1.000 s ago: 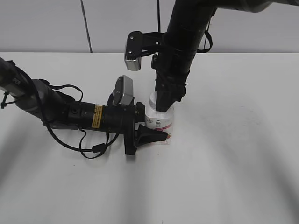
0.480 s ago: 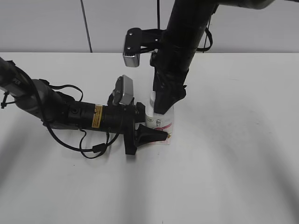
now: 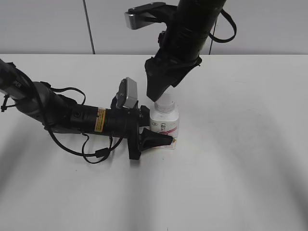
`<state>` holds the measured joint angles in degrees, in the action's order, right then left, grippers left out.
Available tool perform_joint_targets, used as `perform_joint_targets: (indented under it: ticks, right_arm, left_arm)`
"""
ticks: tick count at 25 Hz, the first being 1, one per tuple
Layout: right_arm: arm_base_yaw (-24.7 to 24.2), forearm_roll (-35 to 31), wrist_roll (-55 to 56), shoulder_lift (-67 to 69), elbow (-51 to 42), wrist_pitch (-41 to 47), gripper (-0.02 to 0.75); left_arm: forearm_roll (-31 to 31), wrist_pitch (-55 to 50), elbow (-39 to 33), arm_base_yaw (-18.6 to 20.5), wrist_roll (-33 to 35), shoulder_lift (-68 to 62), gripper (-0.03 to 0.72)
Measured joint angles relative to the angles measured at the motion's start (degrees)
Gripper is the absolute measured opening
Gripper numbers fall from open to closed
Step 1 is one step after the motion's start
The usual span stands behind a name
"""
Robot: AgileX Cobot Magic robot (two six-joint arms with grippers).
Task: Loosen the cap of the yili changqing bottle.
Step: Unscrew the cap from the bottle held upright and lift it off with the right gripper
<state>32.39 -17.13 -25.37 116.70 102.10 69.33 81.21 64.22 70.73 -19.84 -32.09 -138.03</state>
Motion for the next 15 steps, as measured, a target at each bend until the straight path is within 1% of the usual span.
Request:
perform_joint_targets:
  ticks: [2, 4, 7, 12, 15]
  right_arm:
    - [0.0, 0.0, 12.4, 0.0, 0.0, 0.1, 0.574]
    - [0.0, 0.0, 21.8, 0.0, 0.0, 0.1, 0.574]
    - [0.0, 1.0, 31.9, 0.0, 0.0, 0.1, 0.574]
    - [0.0, 1.9, 41.9, 1.4, 0.0, 0.1, 0.574]
    - [0.0, 1.9, 45.1, 1.8, 0.0, 0.2, 0.574]
  left_arm:
    - [0.0, 0.0, 0.0, 0.0, 0.0, 0.0, 0.389]
    - [0.0, 0.0, 0.0, 0.0, -0.1, 0.0, 0.388]
    - [0.0, 0.0, 0.0, 0.0, -0.1, 0.0, 0.388]
    - [0.0, 0.0, 0.0, 0.0, -0.3, 0.0, 0.388]
    - [-0.1, 0.0, 0.0, 0.0, -0.7, 0.0, 0.388]
